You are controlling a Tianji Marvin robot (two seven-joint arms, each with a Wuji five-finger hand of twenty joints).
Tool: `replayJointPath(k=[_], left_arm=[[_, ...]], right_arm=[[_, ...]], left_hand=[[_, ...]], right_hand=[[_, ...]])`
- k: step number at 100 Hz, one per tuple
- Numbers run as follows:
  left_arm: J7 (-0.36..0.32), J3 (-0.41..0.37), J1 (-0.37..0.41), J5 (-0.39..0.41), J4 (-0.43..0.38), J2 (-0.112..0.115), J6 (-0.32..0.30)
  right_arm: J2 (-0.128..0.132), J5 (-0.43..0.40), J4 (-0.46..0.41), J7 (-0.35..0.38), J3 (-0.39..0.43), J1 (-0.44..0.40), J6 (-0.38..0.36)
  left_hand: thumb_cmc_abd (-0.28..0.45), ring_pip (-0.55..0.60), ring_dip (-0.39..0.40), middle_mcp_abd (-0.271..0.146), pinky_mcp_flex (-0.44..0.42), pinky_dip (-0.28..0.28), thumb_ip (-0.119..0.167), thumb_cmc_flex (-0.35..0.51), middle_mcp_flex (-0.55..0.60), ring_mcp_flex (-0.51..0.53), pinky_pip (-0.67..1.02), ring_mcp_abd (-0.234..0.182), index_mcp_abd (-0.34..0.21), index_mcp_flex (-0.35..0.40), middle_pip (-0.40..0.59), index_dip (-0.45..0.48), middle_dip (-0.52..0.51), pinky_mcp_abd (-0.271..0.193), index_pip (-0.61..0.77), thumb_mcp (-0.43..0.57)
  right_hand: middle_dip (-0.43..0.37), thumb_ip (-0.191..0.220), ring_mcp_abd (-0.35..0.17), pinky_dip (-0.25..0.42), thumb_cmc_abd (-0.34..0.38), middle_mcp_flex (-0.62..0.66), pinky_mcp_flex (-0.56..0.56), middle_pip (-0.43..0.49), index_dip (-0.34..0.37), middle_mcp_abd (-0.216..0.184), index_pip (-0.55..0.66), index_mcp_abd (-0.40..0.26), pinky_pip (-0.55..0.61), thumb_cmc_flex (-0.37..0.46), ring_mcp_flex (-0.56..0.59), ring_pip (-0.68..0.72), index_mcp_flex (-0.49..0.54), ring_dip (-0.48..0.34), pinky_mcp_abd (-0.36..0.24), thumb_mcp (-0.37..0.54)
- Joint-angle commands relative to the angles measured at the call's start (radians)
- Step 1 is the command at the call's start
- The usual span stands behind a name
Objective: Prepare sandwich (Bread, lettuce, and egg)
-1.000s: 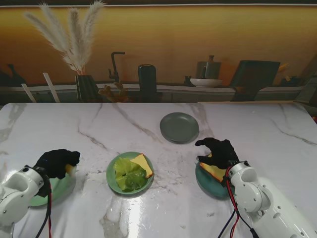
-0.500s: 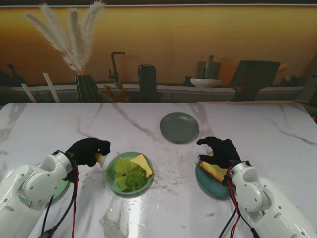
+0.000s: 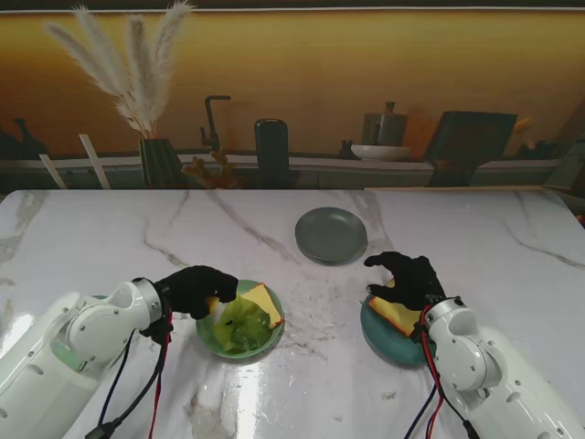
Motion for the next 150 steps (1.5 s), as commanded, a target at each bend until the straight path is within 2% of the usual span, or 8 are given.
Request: replayJointPath(k=[1, 64, 105, 116, 126, 136, 143, 150], left_arm=[[-0.020, 0.021, -0.011, -0.005, 0.006, 0.001, 0.001], [0.024, 0.136, -0.106, 0.117, 0.088, 0.004, -0.079], [0.070, 0.171, -0.138, 0.194, 0.121, 0.002, -0.108], [0.073, 0.176, -0.138, 0.194, 0.124, 0.001, -0.103], [0.069, 0.181, -0.141, 0.194, 0.125, 0.002, -0.097], [0.031, 0.184, -0.144, 0.197, 0.116, 0.008, -0.087], [0.001, 0.185, -0.147, 0.190, 0.110, 0.012, -0.072], [0.005, 0.182, -0.143, 0.188, 0.107, 0.011, -0.065]], right_arm=[[-0.019, 0.001, 0.000, -0.002, 0.000, -0.004, -0.005], [-0.021, 0.014, 0.010, -0.006, 0.002, -0.004, -0.007], [-0.021, 0.016, 0.012, -0.005, 0.005, -0.006, -0.005], [-0.021, 0.015, 0.013, -0.005, 0.005, -0.006, -0.006], [-0.020, 0.014, 0.014, -0.005, 0.005, -0.006, -0.006], [-0.021, 0.012, 0.020, -0.016, 0.005, -0.004, -0.015], [-0.022, 0.012, 0.022, -0.020, 0.006, -0.003, -0.017], [-0.022, 0.013, 0.023, -0.020, 0.005, -0.003, -0.017]], left_hand=[[0.060, -0.011, 0.020, 0.008, -0.009, 0.022, 0.072, 0.040, 0.085, 0.030, 0.050, 0.001, 0.036, 0.031, 0.070, -0.016, 0.018, 0.017, -0.004, 0.057], [0.112, -0.057, 0.001, 0.010, -0.066, 0.103, 0.136, 0.020, 0.067, 0.007, 0.014, 0.022, 0.033, 0.001, 0.022, -0.044, 0.031, 0.038, -0.020, -0.021], [0.140, -0.088, -0.027, 0.017, -0.117, 0.109, 0.144, 0.005, 0.032, -0.028, -0.009, 0.041, 0.038, -0.038, -0.009, -0.059, 0.016, 0.040, -0.043, -0.052], [0.147, -0.181, -0.021, 0.040, -0.199, 0.115, 0.202, -0.011, -0.018, -0.078, -0.082, 0.091, 0.048, -0.092, -0.095, -0.122, 0.004, 0.054, -0.085, -0.116], [0.149, -0.214, -0.018, 0.048, -0.230, 0.116, 0.206, -0.031, -0.037, -0.095, -0.096, 0.107, 0.051, -0.110, -0.121, -0.147, -0.003, 0.055, -0.102, -0.117], [0.136, -0.427, -0.003, 0.086, -0.348, 0.078, 0.189, -0.081, -0.116, -0.161, -0.208, 0.166, 0.039, -0.180, -0.298, -0.268, -0.024, 0.061, -0.233, -0.113], [0.225, -0.635, -0.112, 0.117, -0.480, 0.017, 0.256, -0.144, -0.243, -0.256, -0.325, 0.206, 0.034, -0.225, -0.432, -0.408, -0.153, 0.072, -0.379, -0.141], [0.296, -0.674, -0.286, 0.128, -0.548, -0.043, 0.332, -0.180, -0.324, -0.325, -0.387, 0.207, 0.032, -0.249, -0.443, -0.484, -0.361, 0.084, -0.427, -0.181]], right_hand=[[0.008, 0.014, -0.015, -0.008, 0.026, -0.003, -0.023, 0.007, 0.002, -0.013, 0.002, 0.002, 0.006, -0.014, 0.016, -0.003, 0.009, 0.013, 0.009, -0.027], [0.008, 0.011, -0.015, -0.006, 0.039, -0.002, -0.026, 0.003, 0.002, -0.011, -0.001, 0.003, 0.002, -0.020, 0.015, -0.004, 0.012, 0.014, 0.008, -0.028], [0.009, 0.011, -0.014, -0.005, 0.043, -0.001, -0.026, 0.002, 0.002, -0.013, -0.001, 0.004, 0.001, -0.021, 0.015, -0.004, 0.014, 0.014, 0.007, -0.028], [0.009, 0.011, -0.014, -0.004, 0.044, -0.001, -0.027, 0.002, 0.002, -0.011, -0.002, 0.003, 0.000, -0.021, 0.013, -0.005, 0.014, 0.014, 0.008, -0.028], [0.009, 0.011, -0.014, -0.004, 0.043, -0.001, -0.028, 0.001, 0.002, -0.011, -0.002, 0.003, 0.000, -0.021, 0.014, -0.005, 0.014, 0.014, 0.009, -0.028], [0.011, 0.011, -0.014, -0.003, 0.046, 0.003, -0.024, 0.004, 0.002, -0.012, -0.003, 0.003, 0.002, -0.020, 0.019, -0.001, 0.011, 0.016, 0.007, -0.028], [0.011, 0.011, -0.014, -0.003, 0.047, 0.003, -0.024, 0.005, 0.002, -0.013, -0.003, 0.003, 0.002, -0.020, 0.019, 0.000, 0.009, 0.016, 0.007, -0.029], [0.011, 0.011, -0.014, -0.003, 0.047, 0.003, -0.024, 0.005, 0.003, -0.013, -0.002, 0.003, 0.002, -0.021, 0.018, -0.001, 0.010, 0.016, 0.007, -0.030]])
